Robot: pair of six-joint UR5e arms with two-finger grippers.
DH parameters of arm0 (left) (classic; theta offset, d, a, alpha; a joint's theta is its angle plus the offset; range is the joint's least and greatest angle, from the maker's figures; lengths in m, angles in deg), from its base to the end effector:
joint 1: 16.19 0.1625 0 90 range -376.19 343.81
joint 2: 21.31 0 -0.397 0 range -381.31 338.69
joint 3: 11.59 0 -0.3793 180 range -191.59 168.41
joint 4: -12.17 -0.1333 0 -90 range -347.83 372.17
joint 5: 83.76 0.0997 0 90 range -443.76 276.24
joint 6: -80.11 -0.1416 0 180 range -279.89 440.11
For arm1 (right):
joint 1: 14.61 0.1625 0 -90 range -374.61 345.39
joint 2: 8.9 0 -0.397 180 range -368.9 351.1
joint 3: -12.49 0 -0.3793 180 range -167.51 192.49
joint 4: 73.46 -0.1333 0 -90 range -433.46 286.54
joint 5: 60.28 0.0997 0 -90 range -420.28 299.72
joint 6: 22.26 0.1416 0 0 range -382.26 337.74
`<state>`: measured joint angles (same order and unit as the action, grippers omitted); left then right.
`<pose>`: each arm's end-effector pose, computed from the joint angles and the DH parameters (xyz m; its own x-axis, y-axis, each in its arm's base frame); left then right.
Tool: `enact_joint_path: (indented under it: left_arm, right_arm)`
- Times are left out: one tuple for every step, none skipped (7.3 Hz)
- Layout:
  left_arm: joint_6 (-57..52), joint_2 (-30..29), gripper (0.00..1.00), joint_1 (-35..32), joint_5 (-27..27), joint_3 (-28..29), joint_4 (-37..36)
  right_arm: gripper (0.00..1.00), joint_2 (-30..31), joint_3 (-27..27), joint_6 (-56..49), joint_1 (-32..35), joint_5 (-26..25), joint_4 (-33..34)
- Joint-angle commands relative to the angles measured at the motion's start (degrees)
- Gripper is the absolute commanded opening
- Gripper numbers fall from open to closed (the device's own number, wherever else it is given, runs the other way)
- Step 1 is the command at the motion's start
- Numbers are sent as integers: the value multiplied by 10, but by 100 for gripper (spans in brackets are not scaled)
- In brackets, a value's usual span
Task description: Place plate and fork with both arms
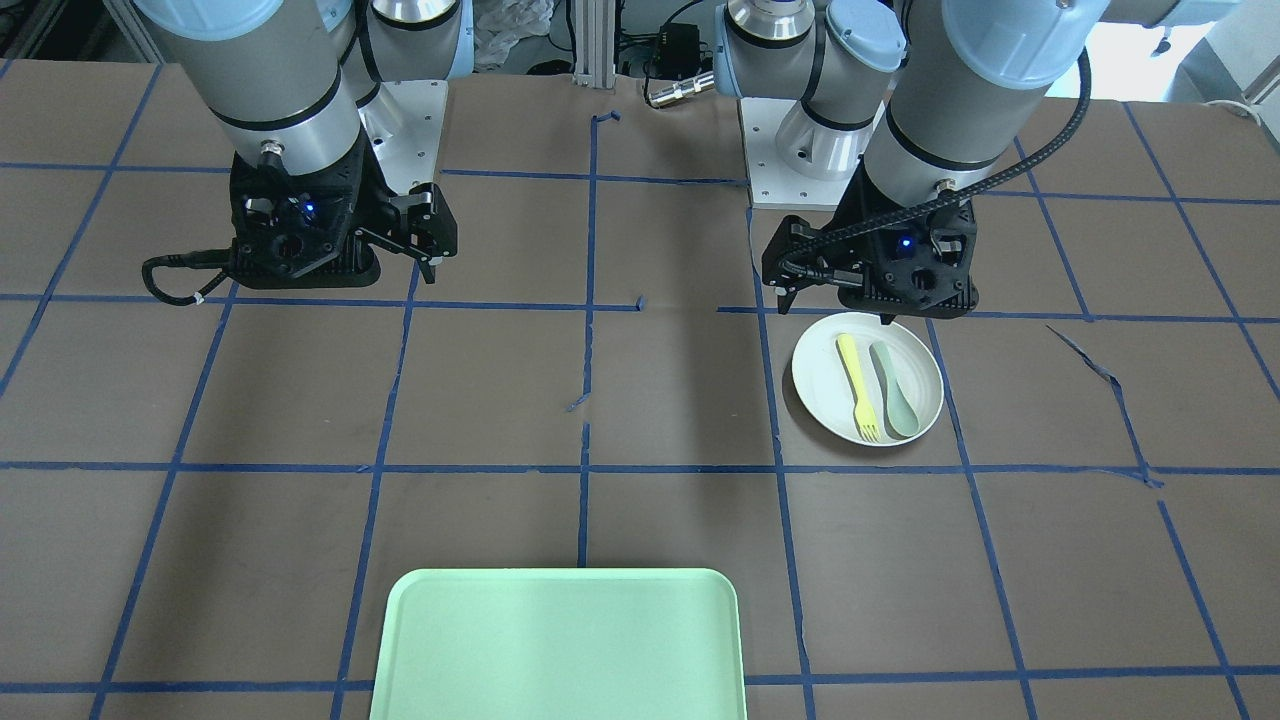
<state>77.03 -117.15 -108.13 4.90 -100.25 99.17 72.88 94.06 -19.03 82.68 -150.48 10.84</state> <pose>-0.1539 -0.5096 0.3836 -0.9959 0.0869 0.0247 0.0875 0.9959 0.0249 0.1979 -0.5007 0.4063 -0.9974 -0.0714 0.0089 -0.0702 0.9930 0.0953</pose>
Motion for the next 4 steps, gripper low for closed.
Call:
enact_joint_path:
  left_arm:
    - [-3, -1, 100, -3, 0, -13, -4]
    - [-3, 0, 100, -1, 1, -9, -19]
    - [-3, 0, 100, 0, 3, -6, -27]
    - [3, 4, 100, 0, 4, -9, -27]
  right_arm:
    - [100, -5, 2, -7, 0, 1, 2]
    - [100, -10, -4, 0, 0, 2, -1]
    - [100, -10, 0, -1, 0, 2, -1]
    - [100, -10, -2, 0, 0, 3, -1]
